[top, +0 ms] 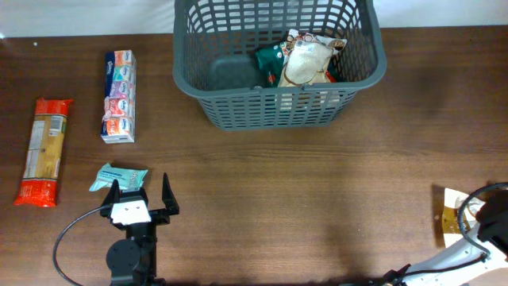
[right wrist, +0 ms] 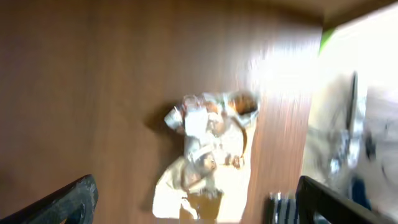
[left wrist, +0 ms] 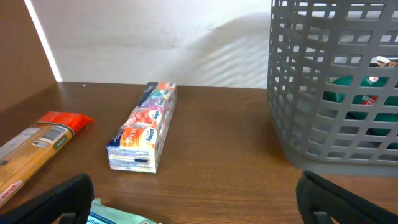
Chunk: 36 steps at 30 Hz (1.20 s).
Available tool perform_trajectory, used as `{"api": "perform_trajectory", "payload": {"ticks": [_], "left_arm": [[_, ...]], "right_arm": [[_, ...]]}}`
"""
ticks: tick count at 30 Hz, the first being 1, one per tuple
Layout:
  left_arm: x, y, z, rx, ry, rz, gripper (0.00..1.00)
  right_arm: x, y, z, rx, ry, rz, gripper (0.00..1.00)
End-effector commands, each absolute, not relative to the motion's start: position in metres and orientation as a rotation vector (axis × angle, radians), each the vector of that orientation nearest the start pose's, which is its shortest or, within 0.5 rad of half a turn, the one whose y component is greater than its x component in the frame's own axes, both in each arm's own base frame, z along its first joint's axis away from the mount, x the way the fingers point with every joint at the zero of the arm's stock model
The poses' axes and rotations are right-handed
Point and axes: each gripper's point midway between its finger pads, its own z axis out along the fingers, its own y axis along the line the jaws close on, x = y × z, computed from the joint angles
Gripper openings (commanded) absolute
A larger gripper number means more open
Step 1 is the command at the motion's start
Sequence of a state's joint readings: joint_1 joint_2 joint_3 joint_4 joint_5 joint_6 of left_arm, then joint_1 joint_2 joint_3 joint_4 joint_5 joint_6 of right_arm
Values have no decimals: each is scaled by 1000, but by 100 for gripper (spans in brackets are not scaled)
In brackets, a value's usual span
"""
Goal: Pack container
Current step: 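Withdraw the right gripper toward the remaining rice bag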
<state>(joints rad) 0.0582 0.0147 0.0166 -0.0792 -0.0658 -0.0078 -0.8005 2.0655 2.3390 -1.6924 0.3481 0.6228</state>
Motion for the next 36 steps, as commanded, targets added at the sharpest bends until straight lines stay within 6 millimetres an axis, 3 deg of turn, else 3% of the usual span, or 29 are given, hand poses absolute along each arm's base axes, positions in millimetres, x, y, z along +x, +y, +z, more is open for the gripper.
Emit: {"api": "perform_trajectory", "payload": {"ticks": [1, 6, 10, 14, 21, 26, 36], "left_arm": [[245, 23, 158, -102, 1643, 74, 99], [245, 23, 158, -102, 1643, 74, 99], [245, 23, 158, -102, 1643, 74, 99], [245, 23, 157, -102, 1643, 74, 99], [245, 23, 157, -102, 1643, 74, 99], [245, 23, 157, -102, 1643, 74, 99], [245, 23, 157, -102, 1643, 74, 99]], "right_arm": [[224, -314, 210, 2181, 2176, -424, 99], [203, -297, 180, 2392, 2127, -447, 99], [193, -289, 170, 2456, 2119, -479, 99], [186, -291, 179, 2408, 2146, -536, 99], [175, -290, 213, 2325, 2077, -575, 99], [169, -292, 219, 2311, 2063, -625, 100], [161, -282, 165, 2368, 2160, -644, 99]]}}
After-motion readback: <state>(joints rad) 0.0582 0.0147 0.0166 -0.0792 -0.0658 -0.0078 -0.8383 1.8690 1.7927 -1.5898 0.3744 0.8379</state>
